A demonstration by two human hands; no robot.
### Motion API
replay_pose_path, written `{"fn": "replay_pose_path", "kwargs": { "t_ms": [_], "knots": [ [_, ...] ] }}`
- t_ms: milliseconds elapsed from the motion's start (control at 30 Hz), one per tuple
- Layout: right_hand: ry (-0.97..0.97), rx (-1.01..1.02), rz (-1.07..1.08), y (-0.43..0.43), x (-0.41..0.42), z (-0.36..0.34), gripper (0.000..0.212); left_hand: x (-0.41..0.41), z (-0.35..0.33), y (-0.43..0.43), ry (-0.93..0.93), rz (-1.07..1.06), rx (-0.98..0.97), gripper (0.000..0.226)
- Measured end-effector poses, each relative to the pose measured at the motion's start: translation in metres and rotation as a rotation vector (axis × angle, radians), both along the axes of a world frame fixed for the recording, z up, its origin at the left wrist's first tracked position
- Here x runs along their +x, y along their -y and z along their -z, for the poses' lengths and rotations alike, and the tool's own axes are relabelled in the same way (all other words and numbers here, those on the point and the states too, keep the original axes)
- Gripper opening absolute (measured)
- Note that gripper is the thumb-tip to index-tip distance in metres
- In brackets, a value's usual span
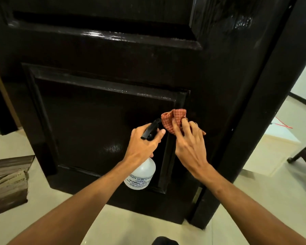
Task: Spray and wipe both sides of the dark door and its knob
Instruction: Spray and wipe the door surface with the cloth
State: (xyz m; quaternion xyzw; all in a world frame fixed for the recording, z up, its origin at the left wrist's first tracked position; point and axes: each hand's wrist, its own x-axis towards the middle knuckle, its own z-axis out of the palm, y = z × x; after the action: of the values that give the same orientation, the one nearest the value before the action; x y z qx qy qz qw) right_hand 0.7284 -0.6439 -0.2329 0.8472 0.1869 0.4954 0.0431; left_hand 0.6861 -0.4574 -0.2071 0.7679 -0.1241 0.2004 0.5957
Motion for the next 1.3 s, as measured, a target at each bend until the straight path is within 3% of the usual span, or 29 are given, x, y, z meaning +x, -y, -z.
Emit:
{"fn": "replay_pose_path", "kwargs": {
  "t_ms": [200, 400, 600, 833, 1033, 1200, 1300],
  "knots": [
    [0.100, 0.088, 0.002, -0.013, 0.010, -0.040, 0.061, -0.003, 0.034, 0.008, -0.088, 0.041, 0.047, 0.023],
    [-0.034, -0.025, -0.022, 0.004, 0.002, 0.051, 0.065, -0.007, 0.085, 0.023, -0.201, 0.059, 0.081, 0.021],
    [0.004, 0.076, -0.030, -0.007, 0.010, 0.048, 0.059, -0.003, 0.120, 0.016, -0.207, 0.004, 0.091, 0.023],
    [-0.130, -0.093, -0.008, 0.007, 0.004, 0.126, 0.062, -0.009, 0.161, 0.013, -0.243, 0.006, 0.124, 0.019],
    [-0.120, -0.067, -0.001, 0.004, 0.005, 0.146, 0.061, -0.013, 0.195, 0.002, -0.279, 0.023, 0.150, 0.020],
    [-0.434, -0.164, -0.003, 0.008, -0.019, 0.219, 0.092, -0.021, 0.234, 0.002, -0.305, 0.028, 0.169, 0.020],
    [-0.461, -0.081, -0.014, 0.003, -0.020, 0.224, 0.088, -0.025, 0.253, 0.002, -0.352, 0.017, 0.173, 0.021]
  ]
}}
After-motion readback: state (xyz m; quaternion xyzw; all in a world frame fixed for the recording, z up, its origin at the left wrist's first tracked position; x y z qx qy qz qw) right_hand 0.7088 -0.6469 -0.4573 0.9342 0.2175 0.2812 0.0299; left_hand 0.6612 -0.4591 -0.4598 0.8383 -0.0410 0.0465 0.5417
